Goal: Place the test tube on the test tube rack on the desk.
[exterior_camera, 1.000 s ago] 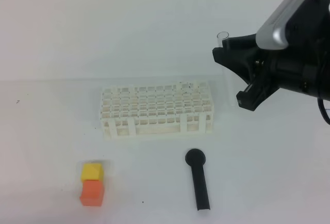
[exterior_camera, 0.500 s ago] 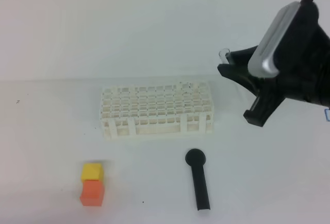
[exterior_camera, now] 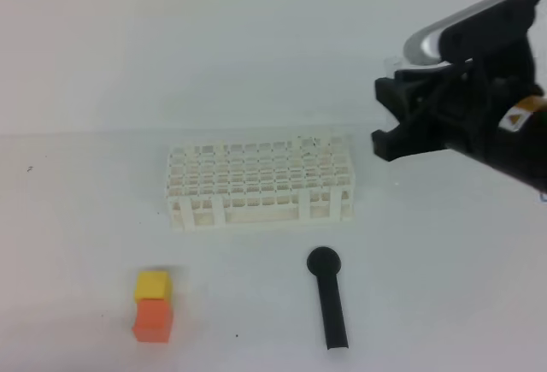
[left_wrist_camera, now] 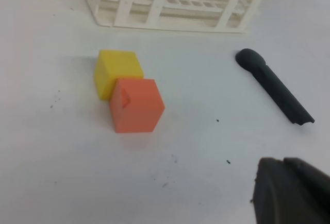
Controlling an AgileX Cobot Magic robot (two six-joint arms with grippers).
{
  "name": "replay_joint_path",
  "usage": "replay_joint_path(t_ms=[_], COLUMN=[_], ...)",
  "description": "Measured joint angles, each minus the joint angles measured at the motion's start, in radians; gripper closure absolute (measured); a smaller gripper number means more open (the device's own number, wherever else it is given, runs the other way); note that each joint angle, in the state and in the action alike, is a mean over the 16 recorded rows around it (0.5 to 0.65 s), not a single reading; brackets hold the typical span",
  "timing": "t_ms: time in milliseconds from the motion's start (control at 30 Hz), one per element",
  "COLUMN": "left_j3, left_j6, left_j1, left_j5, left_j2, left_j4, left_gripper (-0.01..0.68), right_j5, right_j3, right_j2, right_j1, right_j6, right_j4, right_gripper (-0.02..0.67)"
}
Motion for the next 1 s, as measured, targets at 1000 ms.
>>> replay_joint_path(t_ms=[1000], left_j3=[-0.014], left_j6=[0.0], left_j1=[-0.001], left_j5=[0.008], left_j2=[-0.008], left_j4=[-0.004], left_gripper=[0.667], right_j5=[-0.36], right_j3=[-0.581], right_j2=[0.691], right_j1=[0.241], right_j6=[0.469], right_j4=[-0.326], right_gripper=[0.524])
